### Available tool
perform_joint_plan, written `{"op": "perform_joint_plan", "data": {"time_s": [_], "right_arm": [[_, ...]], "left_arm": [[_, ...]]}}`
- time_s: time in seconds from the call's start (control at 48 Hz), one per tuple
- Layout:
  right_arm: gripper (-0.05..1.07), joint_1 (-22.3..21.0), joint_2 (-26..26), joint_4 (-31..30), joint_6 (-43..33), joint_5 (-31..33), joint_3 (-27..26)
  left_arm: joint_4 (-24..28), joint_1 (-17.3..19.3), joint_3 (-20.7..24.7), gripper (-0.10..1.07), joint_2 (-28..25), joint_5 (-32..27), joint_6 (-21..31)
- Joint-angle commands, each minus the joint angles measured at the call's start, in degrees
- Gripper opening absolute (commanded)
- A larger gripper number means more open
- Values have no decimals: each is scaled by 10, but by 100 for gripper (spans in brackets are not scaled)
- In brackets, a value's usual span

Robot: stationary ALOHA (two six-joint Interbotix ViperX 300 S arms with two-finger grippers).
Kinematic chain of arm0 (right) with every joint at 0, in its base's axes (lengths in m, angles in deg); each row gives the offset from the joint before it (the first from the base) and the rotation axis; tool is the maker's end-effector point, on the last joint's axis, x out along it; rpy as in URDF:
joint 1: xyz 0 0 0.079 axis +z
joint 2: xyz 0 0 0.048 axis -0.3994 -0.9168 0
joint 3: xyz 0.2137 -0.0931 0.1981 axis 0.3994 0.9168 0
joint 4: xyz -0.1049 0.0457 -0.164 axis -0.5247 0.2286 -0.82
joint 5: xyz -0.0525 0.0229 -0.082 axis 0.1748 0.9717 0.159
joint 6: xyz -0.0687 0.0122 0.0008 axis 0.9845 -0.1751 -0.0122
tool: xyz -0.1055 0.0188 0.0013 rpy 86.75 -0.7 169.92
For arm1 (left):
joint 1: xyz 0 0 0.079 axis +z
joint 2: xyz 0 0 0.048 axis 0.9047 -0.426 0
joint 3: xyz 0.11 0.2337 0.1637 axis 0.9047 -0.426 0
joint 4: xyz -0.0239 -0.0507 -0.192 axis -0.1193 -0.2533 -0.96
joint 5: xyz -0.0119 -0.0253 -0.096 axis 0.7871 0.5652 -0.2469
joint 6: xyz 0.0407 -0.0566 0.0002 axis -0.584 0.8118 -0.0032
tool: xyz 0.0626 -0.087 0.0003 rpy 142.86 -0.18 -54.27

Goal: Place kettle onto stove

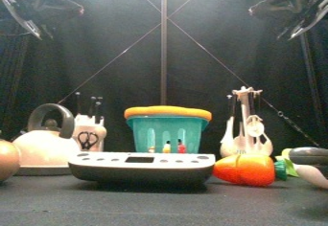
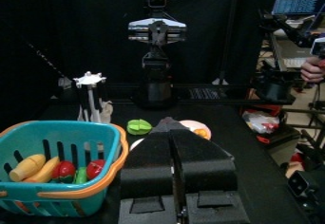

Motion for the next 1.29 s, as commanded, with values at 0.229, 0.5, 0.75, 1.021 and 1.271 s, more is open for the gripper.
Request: {"op": "perform_joint_plan", "data": {"time_s": [0.229,0.5,0.75,1.021,1.271], "right_arm": [[2,-13,-120,-51,-1,-3,-78],[2,-11,-232,-61,-24,-5,-125],[2,-10,-250,-17,-26,-16,-115],[2,-14,-243,-6,-26,-16,-97],[2,-14,-243,-4,-26,-16,-89]], "left_arm": [[6,-17,18,-4,-16,-11,0],[9,-18,60,-4,-70,-151,-2],[17,-13,83,2,-81,-299,-3],[52,-5,89,31,-83,-397,-11],[120,1,95,63,-106,-432,-33]]}}
